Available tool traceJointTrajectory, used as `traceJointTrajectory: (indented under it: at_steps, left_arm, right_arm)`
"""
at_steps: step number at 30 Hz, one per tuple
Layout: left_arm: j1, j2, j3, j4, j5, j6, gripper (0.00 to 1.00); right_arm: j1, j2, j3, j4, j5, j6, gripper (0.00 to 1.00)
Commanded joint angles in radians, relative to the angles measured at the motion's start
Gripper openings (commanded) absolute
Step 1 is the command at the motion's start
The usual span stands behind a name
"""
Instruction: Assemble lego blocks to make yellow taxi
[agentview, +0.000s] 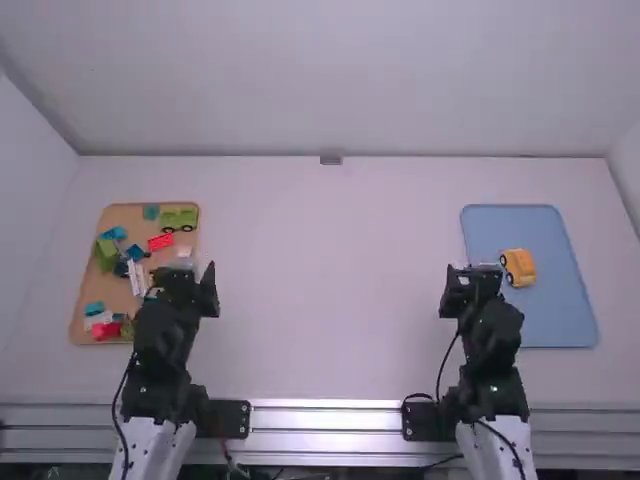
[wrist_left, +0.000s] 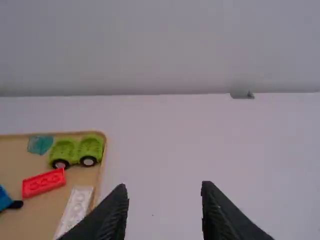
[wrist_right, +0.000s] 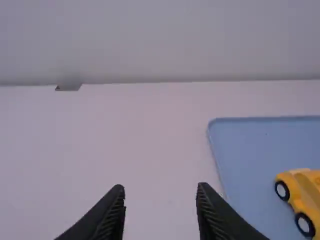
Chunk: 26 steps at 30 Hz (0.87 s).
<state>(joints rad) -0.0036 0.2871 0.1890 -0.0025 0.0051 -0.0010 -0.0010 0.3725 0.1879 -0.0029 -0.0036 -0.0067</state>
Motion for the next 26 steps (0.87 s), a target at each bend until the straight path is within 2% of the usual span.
traceJointTrajectory:
  at_steps: [1, 8, 15, 22, 26]
  left_arm:
    - [0.004, -0.057, -0.052, 0.002, -0.005, 0.001, 0.34]
    - [0.004, -0.183, -0.179, 0.002, -0.005, 0.001, 0.21]
    - [0.004, -0.286, -0.189, 0.002, -0.005, 0.001, 0.11]
    - [0.004, -0.287, -0.189, 0.002, -0.005, 0.001, 0.03]
    - [0.004, -0.287, -0.189, 0.002, -0.005, 0.001, 0.0]
  right_arm:
    - [0.001, -0.055, -0.057, 0.003, 0.004, 0.007, 0.33]
    - [0.001, -0.187, -0.188, 0.003, 0.004, 0.007, 0.2]
    - [0.001, -0.293, -0.188, 0.003, 0.004, 0.007, 0.09]
    - [0.001, -0.371, -0.188, 0.003, 0.004, 0.007, 0.02]
    - [0.001, -0.373, -0.188, 0.003, 0.004, 0.007, 0.0]
